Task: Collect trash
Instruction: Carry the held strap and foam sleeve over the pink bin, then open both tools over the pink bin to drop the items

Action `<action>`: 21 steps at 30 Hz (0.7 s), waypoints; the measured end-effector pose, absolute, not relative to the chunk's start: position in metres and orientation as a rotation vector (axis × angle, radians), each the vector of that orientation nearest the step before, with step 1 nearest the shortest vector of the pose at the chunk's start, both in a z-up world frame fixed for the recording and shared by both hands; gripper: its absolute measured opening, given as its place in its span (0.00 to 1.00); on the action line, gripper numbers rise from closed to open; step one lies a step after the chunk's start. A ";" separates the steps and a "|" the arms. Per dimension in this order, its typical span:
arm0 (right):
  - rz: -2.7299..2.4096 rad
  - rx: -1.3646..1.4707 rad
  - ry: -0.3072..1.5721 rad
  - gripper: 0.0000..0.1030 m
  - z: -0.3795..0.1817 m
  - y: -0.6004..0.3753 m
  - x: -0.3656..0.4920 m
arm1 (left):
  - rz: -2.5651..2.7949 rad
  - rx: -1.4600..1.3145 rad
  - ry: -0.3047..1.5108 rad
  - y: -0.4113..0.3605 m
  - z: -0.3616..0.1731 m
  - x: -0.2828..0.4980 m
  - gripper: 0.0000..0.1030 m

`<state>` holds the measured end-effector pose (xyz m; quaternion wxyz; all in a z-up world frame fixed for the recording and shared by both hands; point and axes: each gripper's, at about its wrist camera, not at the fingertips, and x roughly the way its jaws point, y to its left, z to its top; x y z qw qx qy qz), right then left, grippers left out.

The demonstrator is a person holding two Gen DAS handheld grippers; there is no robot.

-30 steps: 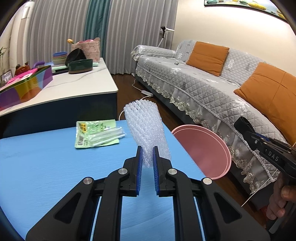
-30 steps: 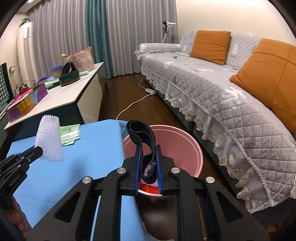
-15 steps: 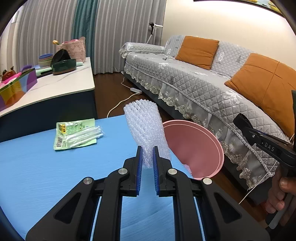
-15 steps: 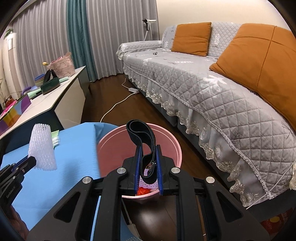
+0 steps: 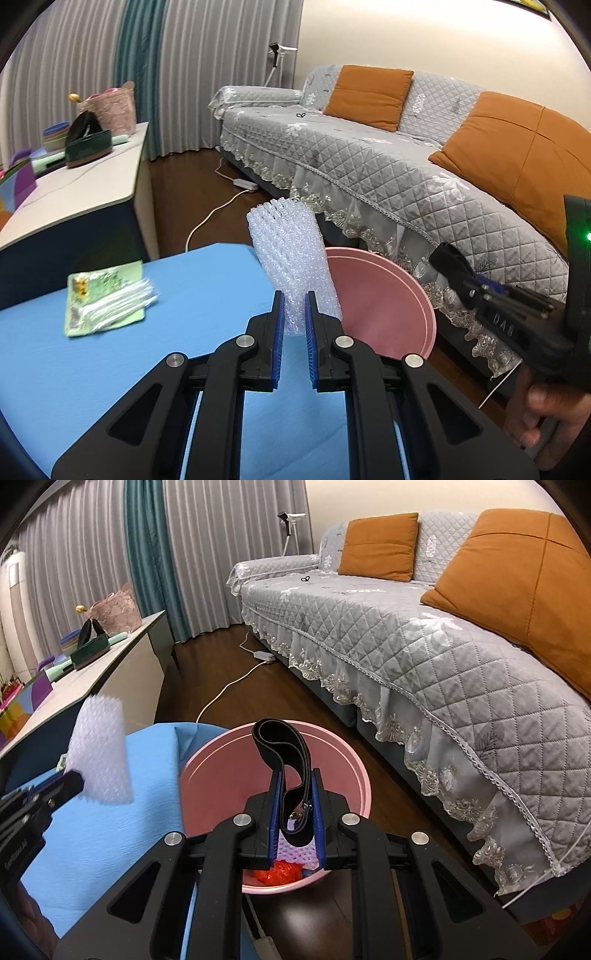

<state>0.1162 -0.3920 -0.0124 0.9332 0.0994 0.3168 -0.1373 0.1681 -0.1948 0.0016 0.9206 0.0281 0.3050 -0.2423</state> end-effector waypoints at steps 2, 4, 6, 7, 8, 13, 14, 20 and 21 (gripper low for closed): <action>-0.278 0.203 0.651 0.15 -0.015 -0.392 0.121 | -0.509 0.064 0.625 -0.202 0.000 0.175 0.11; -0.279 0.209 0.653 0.15 -0.018 -0.394 0.125 | -0.521 0.071 0.623 -0.211 -0.001 0.183 0.11; -0.282 0.212 0.657 0.15 -0.021 -0.396 0.130 | -0.530 0.077 0.619 -0.218 -0.003 0.188 0.11; -0.284 0.213 0.657 0.15 -0.022 -0.398 0.132 | -0.535 0.078 0.618 -0.221 -0.003 0.191 0.11; -0.288 0.213 0.658 0.15 -0.024 -0.399 0.135 | -0.541 0.079 0.617 -0.225 -0.004 0.196 0.11; -0.302 0.217 0.660 0.15 -0.028 -0.403 0.141 | -0.566 0.089 0.616 -0.237 -0.006 0.208 0.11; -0.304 0.214 0.659 0.15 -0.028 -0.402 0.143 | -0.572 0.091 0.616 -0.240 -0.007 0.210 0.11; -0.314 0.179 0.653 0.21 -0.029 -0.399 0.152 | -0.633 0.098 0.621 -0.249 -0.011 0.217 0.12; -0.324 0.171 0.652 0.24 -0.029 -0.399 0.152 | -0.640 0.106 0.624 -0.250 -0.011 0.217 0.15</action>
